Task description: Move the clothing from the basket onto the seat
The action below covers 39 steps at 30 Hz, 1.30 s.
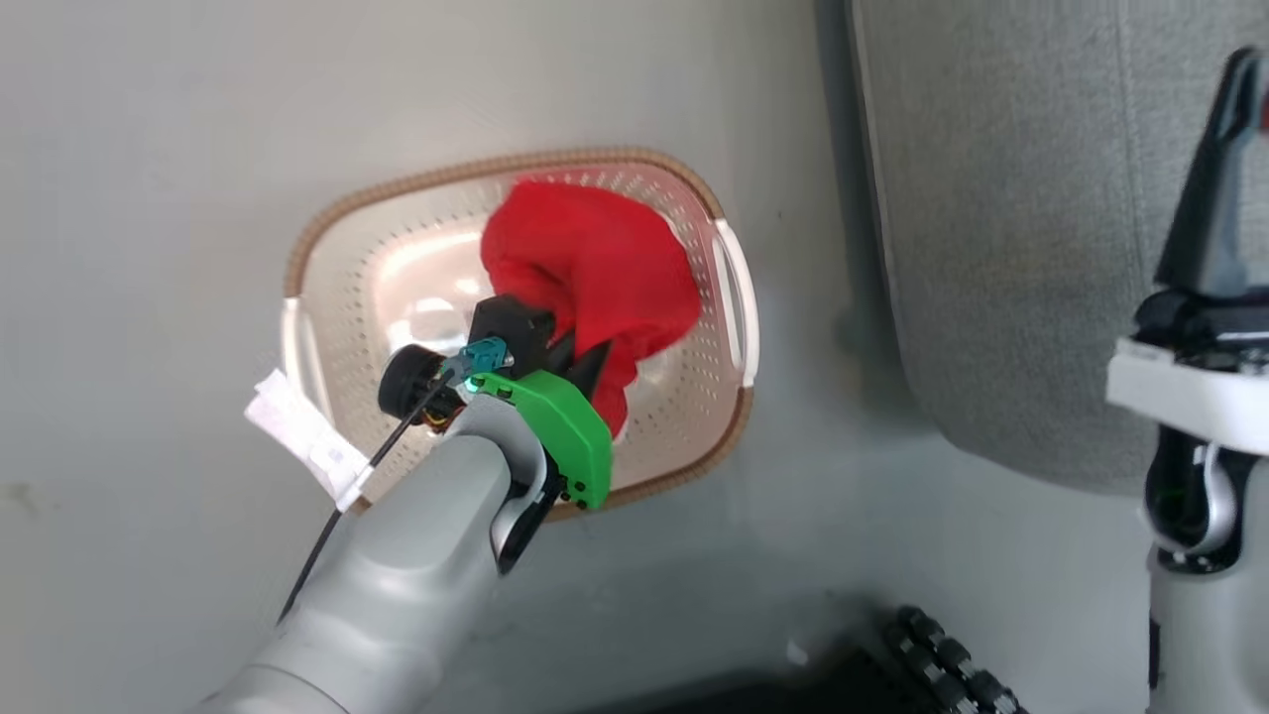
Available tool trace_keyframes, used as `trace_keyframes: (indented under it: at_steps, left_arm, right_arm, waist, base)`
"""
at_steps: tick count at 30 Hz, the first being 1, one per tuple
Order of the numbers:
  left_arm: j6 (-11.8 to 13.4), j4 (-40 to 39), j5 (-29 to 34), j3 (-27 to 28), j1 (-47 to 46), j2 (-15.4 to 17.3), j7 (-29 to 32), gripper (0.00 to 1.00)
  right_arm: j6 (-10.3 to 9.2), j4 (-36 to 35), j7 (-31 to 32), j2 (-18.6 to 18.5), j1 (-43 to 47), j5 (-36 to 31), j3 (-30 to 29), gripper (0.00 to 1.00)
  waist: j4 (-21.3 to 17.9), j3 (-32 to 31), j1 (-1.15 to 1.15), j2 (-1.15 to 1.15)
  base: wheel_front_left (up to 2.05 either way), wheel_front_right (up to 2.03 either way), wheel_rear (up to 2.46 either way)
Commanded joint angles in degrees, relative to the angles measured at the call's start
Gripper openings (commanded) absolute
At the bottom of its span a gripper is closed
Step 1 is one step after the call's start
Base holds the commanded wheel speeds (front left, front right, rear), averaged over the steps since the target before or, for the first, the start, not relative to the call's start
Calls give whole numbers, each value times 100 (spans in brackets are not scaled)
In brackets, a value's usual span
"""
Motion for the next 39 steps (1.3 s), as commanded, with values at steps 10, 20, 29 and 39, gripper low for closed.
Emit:
trace_keyframes:
  at_steps: [10, 20, 29, 39]
  left_arm:
    - [29, -1800, 1231, 1565, 1938, 76, -43, 0]
    - [270, -3225, 2242, 2653, 3253, 41, -38, 0]
    - [205, -4300, 2857, 3137, 3944, 34, -38, 0]
    - [165, -5125, 3084, 3341, 4303, 14, -38, 0]
  right_arm:
    - [-1, 455, -17, -20, 1044, -100, 358, 100]
    - [-1, 878, -17, -20, 1872, 47, 832, 100]
    - [-1, 1001, -17, -20, 2258, 213, 1155, 100]
    - [-1, 1037, -17, -19, 2460, 246, 1297, 100]
  waist:
    - [895, -2819, 0, 0]
    - [947, -4282, 0, 0]
    - [885, -4827, 0, 0]
    - [926, -5050, 0, 0]
  base:
    - [0, 0, 0]
    - [0, 0, 0]
    - [0, 0, 0]
    - [0, 0, 0]
